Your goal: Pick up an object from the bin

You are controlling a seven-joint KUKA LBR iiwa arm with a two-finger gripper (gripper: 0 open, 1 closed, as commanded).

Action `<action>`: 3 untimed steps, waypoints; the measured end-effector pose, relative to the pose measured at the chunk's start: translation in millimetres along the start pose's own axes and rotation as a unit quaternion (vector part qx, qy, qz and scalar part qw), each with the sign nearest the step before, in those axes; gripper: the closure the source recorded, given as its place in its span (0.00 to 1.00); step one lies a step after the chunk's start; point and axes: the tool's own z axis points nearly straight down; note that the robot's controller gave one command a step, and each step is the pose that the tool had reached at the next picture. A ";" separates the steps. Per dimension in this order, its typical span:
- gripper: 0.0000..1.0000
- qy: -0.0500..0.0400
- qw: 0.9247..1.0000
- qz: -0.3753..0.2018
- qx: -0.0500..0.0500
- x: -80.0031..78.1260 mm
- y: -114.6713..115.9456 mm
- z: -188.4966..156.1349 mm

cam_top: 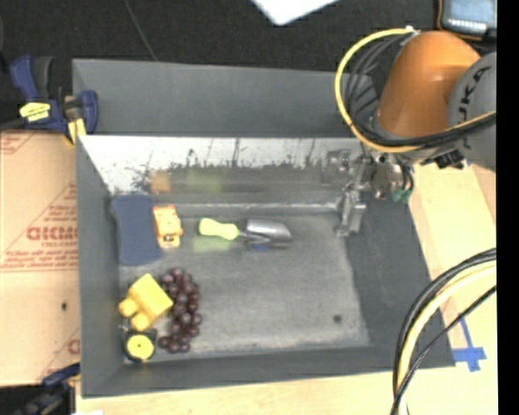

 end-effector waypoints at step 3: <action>0.00 0.002 1.000 0.026 -0.002 3.8 45.7 72.1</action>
Offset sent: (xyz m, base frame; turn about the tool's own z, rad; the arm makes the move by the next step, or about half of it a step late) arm -0.0152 0.0511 -0.0735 -0.0778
